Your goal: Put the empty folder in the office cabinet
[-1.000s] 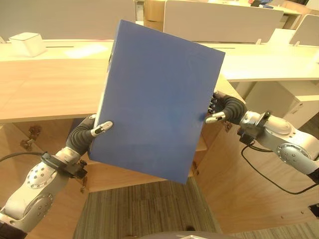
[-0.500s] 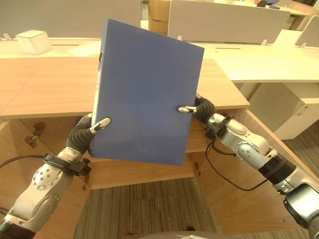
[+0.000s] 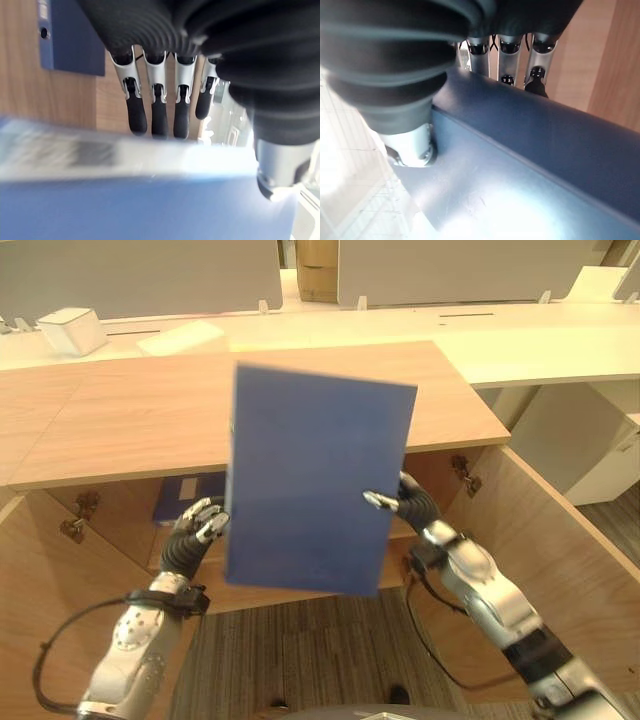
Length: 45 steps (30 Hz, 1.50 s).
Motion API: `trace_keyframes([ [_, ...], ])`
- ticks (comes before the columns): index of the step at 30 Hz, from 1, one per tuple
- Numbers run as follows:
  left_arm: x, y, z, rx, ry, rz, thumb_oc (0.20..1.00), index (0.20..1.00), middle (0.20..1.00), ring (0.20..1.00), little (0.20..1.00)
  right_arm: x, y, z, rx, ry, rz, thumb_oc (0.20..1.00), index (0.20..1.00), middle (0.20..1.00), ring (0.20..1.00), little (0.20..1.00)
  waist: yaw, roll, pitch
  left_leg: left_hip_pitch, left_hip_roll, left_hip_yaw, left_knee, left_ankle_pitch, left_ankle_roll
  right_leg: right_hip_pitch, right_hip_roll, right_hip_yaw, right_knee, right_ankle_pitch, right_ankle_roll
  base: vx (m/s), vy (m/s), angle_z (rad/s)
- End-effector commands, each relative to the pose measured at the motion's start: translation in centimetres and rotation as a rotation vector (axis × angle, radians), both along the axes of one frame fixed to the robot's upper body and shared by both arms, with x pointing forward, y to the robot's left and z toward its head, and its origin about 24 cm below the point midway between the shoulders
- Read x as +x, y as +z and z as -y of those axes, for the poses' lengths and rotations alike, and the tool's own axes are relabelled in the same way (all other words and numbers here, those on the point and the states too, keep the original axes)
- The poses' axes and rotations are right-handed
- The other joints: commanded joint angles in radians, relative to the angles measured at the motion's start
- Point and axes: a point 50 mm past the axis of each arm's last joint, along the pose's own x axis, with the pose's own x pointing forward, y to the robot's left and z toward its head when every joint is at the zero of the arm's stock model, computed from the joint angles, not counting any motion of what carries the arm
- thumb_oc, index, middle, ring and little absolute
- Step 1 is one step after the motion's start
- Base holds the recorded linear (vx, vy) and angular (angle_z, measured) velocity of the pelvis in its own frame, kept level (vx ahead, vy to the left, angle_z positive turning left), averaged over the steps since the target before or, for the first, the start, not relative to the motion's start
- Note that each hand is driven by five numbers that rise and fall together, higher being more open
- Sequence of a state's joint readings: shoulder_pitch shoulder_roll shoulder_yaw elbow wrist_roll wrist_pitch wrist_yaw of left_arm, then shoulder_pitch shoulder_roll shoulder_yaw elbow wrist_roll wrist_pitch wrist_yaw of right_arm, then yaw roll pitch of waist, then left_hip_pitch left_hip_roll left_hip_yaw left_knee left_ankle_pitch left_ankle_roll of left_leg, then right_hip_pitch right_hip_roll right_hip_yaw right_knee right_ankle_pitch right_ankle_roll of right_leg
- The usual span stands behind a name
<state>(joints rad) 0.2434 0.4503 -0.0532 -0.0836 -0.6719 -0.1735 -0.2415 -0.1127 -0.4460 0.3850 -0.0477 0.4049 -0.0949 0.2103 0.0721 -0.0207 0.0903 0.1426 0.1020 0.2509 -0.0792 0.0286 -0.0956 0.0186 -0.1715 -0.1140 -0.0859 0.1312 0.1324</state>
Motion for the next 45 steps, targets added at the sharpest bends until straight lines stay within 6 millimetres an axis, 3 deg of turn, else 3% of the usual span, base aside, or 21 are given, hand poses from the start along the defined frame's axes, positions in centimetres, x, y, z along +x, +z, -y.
trace_keyframes([
  [1,0.6,2.5,-1.3,0.206,0.026,0.160,1.000,1.000,1.000,1.000,1.000,-0.1,3.7,0.6,-0.151,0.018,0.305,0.200,0.200,0.200,0.200,0.200,0.002,-0.017,0.000,-0.006,0.025,-0.064,-0.008,-0.065,-0.003,0.014,-0.068,-0.008,0.005,-0.007,0.055,-0.01,-0.011,0.07],
  [3,-0.2,1.4,-1.2,0.234,0.042,0.133,1.000,1.000,1.000,1.000,1.000,-1.4,2.2,1.3,-0.193,0.013,0.279,0.200,0.200,0.200,0.200,0.200,0.000,-0.010,0.013,-0.014,0.025,-0.068,-0.008,-0.062,-0.005,0.009,-0.070,-0.014,0.005,-0.010,0.058,-0.04,-0.025,0.10],
  [6,-0.4,1.1,-1.2,0.240,0.070,0.137,1.000,1.000,1.000,1.000,1.000,-2.1,1.9,1.4,-0.223,0.026,0.292,0.200,0.200,0.200,0.200,0.200,0.000,-0.007,0.030,-0.025,0.026,-0.073,-0.008,-0.056,-0.007,-0.001,-0.070,-0.014,0.006,-0.008,0.059,-0.05,-0.015,0.03],
  [10,-1.0,-0.3,-1.0,0.254,0.137,0.112,1.000,1.000,1.000,1.000,1.000,-3.0,1.9,1.1,-0.301,0.053,0.366,0.200,0.200,0.200,0.200,0.200,0.012,0.008,0.106,-0.093,0.025,-0.086,0.001,-0.028,-0.010,-0.062,-0.070,-0.013,0.013,0.004,0.061,-0.19,-0.031,0.03],
  [18,-0.7,-2.4,-0.2,0.296,0.138,0.045,1.000,1.000,1.000,1.000,1.000,-2.3,0.2,0.5,-0.390,0.067,0.353,0.200,0.200,0.200,0.200,0.200,0.034,0.043,0.237,-0.289,0.017,-0.108,0.073,0.011,-0.011,-0.224,-0.089,-0.007,0.048,0.043,0.064,-0.20,-0.011,0.05],
  [23,-0.2,-3.6,0.3,0.310,0.181,0.012,1.000,1.000,1.000,1.000,1.000,-1.0,-0.5,0.0,-0.436,0.027,0.368,0.200,0.200,0.200,0.200,0.200,0.038,0.061,0.268,-0.391,0.007,-0.124,0.100,0.022,-0.011,-0.310,-0.114,-0.004,0.064,0.056,0.065,-0.12,-0.003,0.11],
  [29,1.1,-3.4,0.4,0.293,0.230,0.026,1.000,1.000,1.000,1.000,1.000,1.3,1.7,-1.6,-0.411,-0.008,0.478,0.200,0.200,0.200,0.200,0.200,0.045,0.078,0.301,-0.484,-0.010,-0.135,0.132,0.024,-0.007,-0.395,-0.127,0.002,0.089,0.062,0.059,-0.09,-0.008,0.05],
  [30,2.1,-3.2,0.6,0.273,0.243,0.031,1.000,1.000,1.000,1.000,1.000,3.4,3.8,-2.2,-0.360,-0.102,0.531,0.200,0.200,0.200,0.200,0.200,0.052,0.090,0.308,-0.534,-0.021,-0.145,0.155,0.022,-0.005,-0.439,-0.133,0.011,0.103,0.067,0.054,-0.10,-0.024,-0.01],
  [31,2.1,-3.2,0.6,0.273,0.243,0.031,1.000,1.000,1.000,1.000,1.000,3.4,3.8,-2.2,-0.360,-0.102,0.531,0.200,0.200,0.200,0.200,0.200,0.052,0.090,0.308,-0.534,-0.021,-0.145,0.155,0.022,-0.005,-0.439,-0.133,0.011,0.103,0.067,0.054,-0.11,-0.035,0.06],
  [34,2.9,-3.6,0.9,0.243,0.260,0.010,1.000,1.000,1.000,1.000,1.000,6.5,7.4,-3.2,-0.269,-0.275,0.616,0.200,0.200,0.200,0.200,0.200,0.073,0.102,0.306,-0.578,-0.028,-0.152,0.168,0.018,0.000,-0.483,-0.132,0.015,0.112,0.071,0.050,-0.04,-0.021,0.14],
  [35,3.0,-3.5,0.9,0.243,0.261,0.012,1.000,1.000,1.000,1.000,1.000,6.6,7.4,-3.2,-0.269,-0.276,0.618,0.200,0.200,0.200,0.200,0.200,0.074,0.102,0.306,-0.580,-0.027,-0.152,0.169,0.017,-0.001,-0.486,-0.132,0.015,0.113,0.071,0.050,-0.01,-0.021,0.04],
  [41,2.7,-3.6,0.2,0.235,0.242,-0.015,1.000,1.000,1.000,1.000,1.000,11.8,15.6,-1.3,-0.180,-0.593,0.718,0.200,0.200,0.200,0.200,0.200,0.125,0.112,0.290,-0.608,-0.031,-0.158,0.166,0.016,0.004,-0.512,-0.122,0.018,0.113,0.072,0.042,0.00,0.001,0.02],
  [43,2.6,-4.1,-0.1,0.273,0.225,-0.040,1.000,1.000,1.000,1.000,1.000,12.9,17.6,0.0,-0.095,-0.689,0.687,0.200,0.200,0.200,0.200,0.200,0.136,0.106,0.282,-0.615,-0.036,-0.162,0.158,0.023,0.006,-0.518,-0.121,0.015,0.108,0.077,0.040,0.00,-0.006,0.06],
  [45,2.7,-4.1,-0.1,0.286,0.219,-0.042,1.000,1.000,1.000,1.000,1.000,13.3,17.9,0.6,-0.038,-0.723,0.651,0.200,0.200,0.200,0.200,0.200,0.138,0.104,0.281,-0.616,-0.037,-0.163,0.158,0.023,0.006,-0.519,-0.120,0.014,0.107,0.077,0.039,0.01,-0.017,0.06],
])
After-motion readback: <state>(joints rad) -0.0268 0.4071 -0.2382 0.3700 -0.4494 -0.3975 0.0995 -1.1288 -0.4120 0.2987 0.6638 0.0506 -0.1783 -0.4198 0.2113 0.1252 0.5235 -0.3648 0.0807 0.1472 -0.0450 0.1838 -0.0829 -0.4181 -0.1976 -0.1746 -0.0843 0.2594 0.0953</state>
